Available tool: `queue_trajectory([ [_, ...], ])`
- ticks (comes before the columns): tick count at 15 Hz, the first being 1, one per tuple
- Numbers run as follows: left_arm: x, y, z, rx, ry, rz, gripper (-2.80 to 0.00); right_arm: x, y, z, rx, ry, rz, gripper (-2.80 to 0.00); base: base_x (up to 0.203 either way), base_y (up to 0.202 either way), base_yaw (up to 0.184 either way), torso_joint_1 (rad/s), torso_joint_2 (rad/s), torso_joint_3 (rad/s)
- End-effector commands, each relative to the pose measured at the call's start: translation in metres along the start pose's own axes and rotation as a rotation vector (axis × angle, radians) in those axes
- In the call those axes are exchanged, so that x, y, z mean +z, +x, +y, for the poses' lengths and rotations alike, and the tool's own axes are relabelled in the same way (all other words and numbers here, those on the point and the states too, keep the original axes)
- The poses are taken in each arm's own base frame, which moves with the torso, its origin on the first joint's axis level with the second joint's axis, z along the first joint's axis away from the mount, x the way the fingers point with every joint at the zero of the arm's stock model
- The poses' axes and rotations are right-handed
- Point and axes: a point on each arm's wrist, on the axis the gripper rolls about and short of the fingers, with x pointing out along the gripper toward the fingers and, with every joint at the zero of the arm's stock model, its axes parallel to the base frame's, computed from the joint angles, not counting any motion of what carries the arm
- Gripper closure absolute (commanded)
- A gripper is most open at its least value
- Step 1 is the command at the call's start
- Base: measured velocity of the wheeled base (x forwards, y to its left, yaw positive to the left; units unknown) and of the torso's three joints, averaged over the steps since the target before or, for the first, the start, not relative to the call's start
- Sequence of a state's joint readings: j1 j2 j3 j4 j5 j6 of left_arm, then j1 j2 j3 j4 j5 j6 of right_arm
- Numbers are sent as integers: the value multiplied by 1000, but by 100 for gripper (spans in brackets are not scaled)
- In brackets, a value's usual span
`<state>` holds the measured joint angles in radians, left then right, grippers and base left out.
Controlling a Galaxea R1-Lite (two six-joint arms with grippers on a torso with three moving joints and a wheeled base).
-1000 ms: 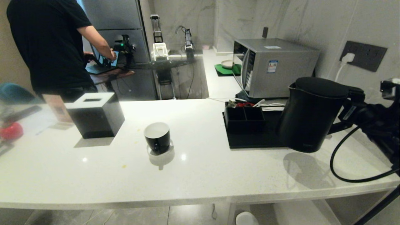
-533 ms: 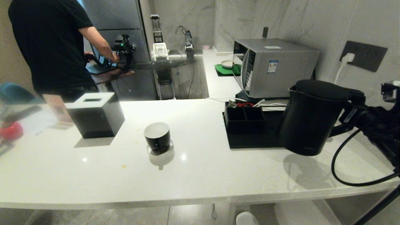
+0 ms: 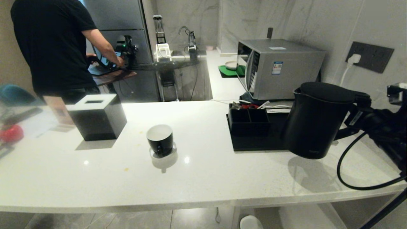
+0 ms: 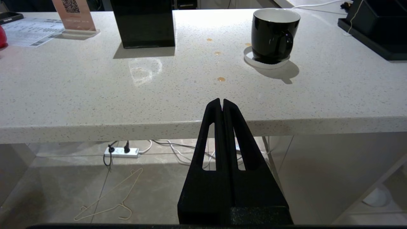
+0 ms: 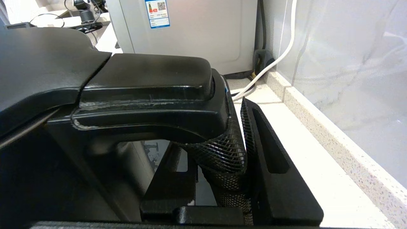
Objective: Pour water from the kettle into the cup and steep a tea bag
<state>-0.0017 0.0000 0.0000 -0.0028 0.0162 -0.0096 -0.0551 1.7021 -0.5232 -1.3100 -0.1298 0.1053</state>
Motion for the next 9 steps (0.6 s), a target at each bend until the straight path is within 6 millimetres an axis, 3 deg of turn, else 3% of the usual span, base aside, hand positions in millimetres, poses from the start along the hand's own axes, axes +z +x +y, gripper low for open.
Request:
queue_trajectory([
  [1,0,0,0,1,0,1,0,-2,0,0,-1,0,1,0,0,0,0,0,0,0],
  [5,0,0,0,1,-1,1,0,-2,0,2,7,0,3,0,2,15,1,2,1,-1],
  [9,0,0,0,1,0,1,0,-2,-1,4,14,1,4,0,2,160,-1,0,1,2],
])
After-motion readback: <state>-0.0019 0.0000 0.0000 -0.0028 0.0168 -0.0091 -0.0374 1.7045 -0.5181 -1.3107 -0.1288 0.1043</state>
